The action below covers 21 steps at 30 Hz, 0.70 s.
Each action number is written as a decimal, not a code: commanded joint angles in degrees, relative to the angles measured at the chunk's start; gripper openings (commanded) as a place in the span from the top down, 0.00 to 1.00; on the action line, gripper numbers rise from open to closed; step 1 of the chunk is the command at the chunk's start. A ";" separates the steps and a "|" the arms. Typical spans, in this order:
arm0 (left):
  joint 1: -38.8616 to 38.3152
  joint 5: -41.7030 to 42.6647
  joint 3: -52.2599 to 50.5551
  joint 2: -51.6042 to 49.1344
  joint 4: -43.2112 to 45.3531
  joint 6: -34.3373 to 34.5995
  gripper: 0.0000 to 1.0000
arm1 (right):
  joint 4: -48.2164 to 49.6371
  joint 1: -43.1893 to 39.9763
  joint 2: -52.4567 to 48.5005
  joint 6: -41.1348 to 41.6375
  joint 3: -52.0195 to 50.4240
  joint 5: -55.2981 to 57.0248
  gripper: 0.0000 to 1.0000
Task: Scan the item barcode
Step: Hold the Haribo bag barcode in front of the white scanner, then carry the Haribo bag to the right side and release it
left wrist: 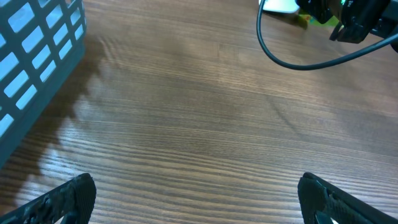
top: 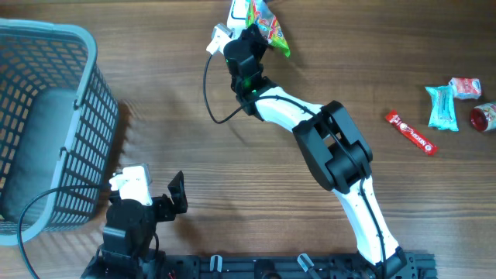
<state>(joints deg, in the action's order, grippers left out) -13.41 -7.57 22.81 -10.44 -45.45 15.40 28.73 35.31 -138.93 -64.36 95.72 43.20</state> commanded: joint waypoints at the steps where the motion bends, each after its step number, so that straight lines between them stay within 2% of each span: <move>1: 0.31 0.26 -0.33 0.42 0.13 0.28 0.00 | 0.39 -0.15 -1.14 -2.84 0.72 3.65 0.96; 7: 0.31 0.26 -0.33 0.42 0.13 0.28 0.00 | 1.73 -1.68 -1.11 -4.31 0.72 9.35 0.96; 9: 0.31 0.26 -0.33 0.42 0.13 0.28 0.00 | 4.17 -2.86 -1.11 -7.43 0.72 12.15 0.96; 16: 0.31 0.26 -0.33 0.42 0.13 0.28 0.00 | 25.75 -7.15 -0.76 -18.88 0.72 21.46 0.96; 18: 0.31 0.26 -0.33 0.42 0.13 0.28 0.00 | 29.27 -9.22 -0.31 -22.62 0.72 23.85 0.96; 21: 0.31 0.26 -0.33 0.42 0.13 0.28 0.00 | 29.51 -12.37 0.09 -25.05 0.72 26.56 0.96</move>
<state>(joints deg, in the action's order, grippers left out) -13.41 -7.57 22.81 -10.44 -45.45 15.40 57.41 26.52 -139.31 -82.85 95.72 63.18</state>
